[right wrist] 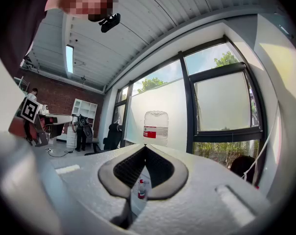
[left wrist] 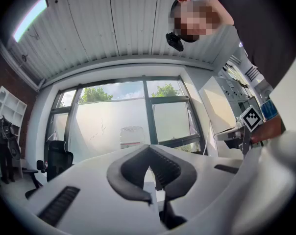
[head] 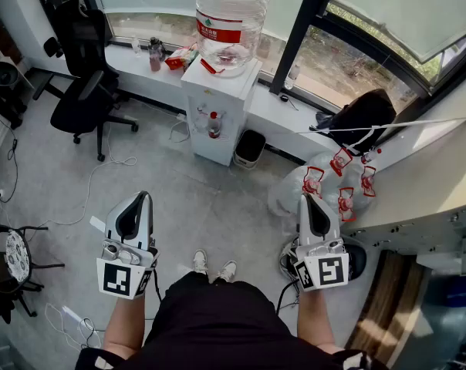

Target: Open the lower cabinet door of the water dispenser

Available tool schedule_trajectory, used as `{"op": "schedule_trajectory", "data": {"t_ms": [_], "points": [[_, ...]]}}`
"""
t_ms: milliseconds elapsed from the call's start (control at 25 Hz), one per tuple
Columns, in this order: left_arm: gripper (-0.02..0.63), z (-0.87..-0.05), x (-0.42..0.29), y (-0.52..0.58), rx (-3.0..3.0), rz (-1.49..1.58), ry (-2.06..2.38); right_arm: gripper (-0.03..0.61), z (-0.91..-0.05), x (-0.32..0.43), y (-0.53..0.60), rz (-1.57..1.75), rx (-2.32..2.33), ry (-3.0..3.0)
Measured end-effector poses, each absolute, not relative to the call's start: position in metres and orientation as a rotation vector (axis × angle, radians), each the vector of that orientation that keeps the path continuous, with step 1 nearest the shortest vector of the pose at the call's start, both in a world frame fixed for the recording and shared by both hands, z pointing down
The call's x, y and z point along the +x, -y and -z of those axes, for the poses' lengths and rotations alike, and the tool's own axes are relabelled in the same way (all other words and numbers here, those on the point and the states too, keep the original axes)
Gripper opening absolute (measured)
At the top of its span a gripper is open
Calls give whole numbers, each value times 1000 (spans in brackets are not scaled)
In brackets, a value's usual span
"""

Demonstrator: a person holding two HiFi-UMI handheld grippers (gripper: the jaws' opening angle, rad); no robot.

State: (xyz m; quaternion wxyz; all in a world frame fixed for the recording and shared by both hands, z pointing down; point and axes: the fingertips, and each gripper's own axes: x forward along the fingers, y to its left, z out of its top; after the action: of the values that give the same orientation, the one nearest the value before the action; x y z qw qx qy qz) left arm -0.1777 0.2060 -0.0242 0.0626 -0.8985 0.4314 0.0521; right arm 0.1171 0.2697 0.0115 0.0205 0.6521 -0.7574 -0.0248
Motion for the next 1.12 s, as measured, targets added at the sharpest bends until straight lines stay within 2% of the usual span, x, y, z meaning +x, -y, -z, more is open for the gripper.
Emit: {"op": "schedule_trajectory", "data": {"t_ms": [720, 1120], "points": [[8, 12, -155, -221, -2673, -82, -1351, 5, -42, 140, -278, -83, 1960, 2489], [8, -6, -153, -135, -2723, -110, -1315, 5, -56, 137, -203, -121, 1972, 2421]]}}
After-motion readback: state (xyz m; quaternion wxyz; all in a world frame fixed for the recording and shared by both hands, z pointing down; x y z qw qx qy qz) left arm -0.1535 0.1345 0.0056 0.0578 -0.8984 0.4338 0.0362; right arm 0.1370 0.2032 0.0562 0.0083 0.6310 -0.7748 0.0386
